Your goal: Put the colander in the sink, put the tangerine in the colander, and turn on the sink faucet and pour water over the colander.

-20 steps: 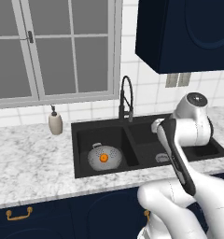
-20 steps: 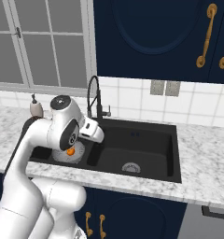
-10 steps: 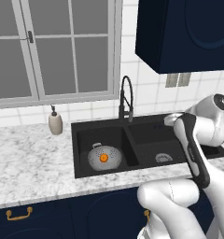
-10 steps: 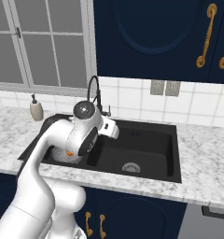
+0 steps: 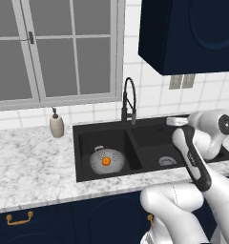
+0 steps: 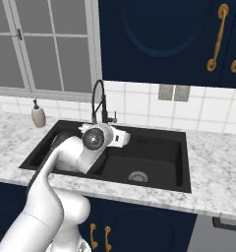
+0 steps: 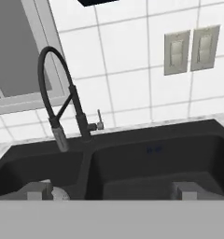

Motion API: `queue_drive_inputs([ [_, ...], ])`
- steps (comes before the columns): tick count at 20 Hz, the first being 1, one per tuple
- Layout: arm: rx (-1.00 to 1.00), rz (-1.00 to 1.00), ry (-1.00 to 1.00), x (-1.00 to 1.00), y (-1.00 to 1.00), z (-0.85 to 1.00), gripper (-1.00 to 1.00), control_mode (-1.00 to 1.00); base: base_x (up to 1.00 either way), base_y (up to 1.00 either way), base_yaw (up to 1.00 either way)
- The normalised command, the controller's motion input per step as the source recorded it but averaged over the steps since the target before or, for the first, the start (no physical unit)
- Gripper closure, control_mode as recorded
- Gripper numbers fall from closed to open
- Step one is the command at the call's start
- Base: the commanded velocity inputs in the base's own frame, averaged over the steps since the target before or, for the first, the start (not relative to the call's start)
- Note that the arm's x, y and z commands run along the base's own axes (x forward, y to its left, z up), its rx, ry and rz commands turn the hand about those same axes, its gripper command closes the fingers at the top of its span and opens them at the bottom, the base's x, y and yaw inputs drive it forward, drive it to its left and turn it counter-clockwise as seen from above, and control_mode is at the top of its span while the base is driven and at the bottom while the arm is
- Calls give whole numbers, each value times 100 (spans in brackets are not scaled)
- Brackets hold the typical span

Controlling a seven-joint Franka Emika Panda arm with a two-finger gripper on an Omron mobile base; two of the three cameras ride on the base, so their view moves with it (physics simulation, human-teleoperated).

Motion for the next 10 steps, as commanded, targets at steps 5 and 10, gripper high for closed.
queue_drive_inputs([
  [5,0,2,-22,38,-4,7,-100,-100,0,0,0],
  [10,0,9,-23,34,0,16,-100,-100,0,0,0],
])
